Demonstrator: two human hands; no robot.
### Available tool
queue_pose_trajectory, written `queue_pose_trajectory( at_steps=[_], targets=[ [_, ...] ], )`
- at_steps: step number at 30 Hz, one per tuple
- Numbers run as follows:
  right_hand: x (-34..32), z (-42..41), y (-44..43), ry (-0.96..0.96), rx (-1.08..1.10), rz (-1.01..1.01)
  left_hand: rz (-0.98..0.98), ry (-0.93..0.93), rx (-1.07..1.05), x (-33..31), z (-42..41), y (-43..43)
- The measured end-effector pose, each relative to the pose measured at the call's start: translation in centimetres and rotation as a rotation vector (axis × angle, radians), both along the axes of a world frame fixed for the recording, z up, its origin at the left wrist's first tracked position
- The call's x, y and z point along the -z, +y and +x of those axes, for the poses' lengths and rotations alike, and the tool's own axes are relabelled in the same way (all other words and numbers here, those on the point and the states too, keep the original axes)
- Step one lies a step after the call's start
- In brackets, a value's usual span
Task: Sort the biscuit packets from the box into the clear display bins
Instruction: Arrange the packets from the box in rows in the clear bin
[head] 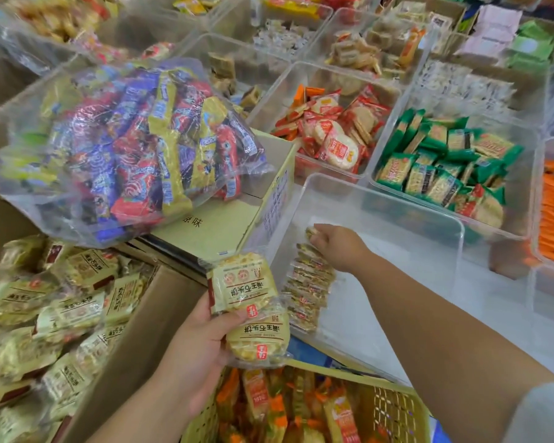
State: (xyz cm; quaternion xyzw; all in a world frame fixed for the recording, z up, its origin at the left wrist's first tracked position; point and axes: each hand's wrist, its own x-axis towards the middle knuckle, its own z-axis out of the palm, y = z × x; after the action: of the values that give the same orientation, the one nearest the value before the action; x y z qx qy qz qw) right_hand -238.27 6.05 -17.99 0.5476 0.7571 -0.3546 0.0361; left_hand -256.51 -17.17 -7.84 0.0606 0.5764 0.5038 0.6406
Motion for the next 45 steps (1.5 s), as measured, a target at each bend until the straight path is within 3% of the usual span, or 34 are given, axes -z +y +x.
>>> queue_pose_trajectory(
  at_steps=[7,11,13,16,19,23,27,32,35,38,45],
  targets=[
    [0.6,-0.6,-0.3,-0.159,-0.198,-0.068,-0.005,-0.031,-0.005,-0.2,-0.1,0.1],
    [-1.3,-0.5,-1.0,-0.194,-0.179,-0.012,-0.016,-0.013,0.001,-0.7,0.0,0.2],
    [-3.0,-0.5,-2.1,-0.106,-0.127,0.098,-0.015,-0.02,0.004,-1.1,-0.2,0.3],
    [-6.7,-0.5,-5.5,0.27,-0.075,0.172,-0.008,0.001,0.027,-1.5,-0.8,0.2],
    [-10.5,-0.1,-10.0,0.493,-0.194,0.151,0.001,0.067,0.116,-2.0,-1.1,0.3],
    [-11.5,0.4,-14.4,0.424,-0.335,0.173,0.033,0.133,0.351,-3.0,-0.5,0.9],
    [-11.3,0.9,-15.4,0.426,-0.217,0.094,0.057,0.294,0.509,-3.6,0.4,1.3],
    [-11.1,0.6,-16.1,0.511,-0.073,0.132,0.115,0.404,0.555,-3.7,1.4,1.5],
    [-11.1,0.7,-15.5,0.57,0.014,0.163,0.125,0.427,0.529,-3.2,1.6,1.7],
    [-10.4,1.7,-13.0,0.554,0.124,0.208,0.077,0.283,0.381,-2.6,1.3,2.0],
    [-7.2,4.1,-2.7,0.187,0.264,0.378,-0.018,0.228,0.033,-1.3,0.0,2.0]
  ],
)
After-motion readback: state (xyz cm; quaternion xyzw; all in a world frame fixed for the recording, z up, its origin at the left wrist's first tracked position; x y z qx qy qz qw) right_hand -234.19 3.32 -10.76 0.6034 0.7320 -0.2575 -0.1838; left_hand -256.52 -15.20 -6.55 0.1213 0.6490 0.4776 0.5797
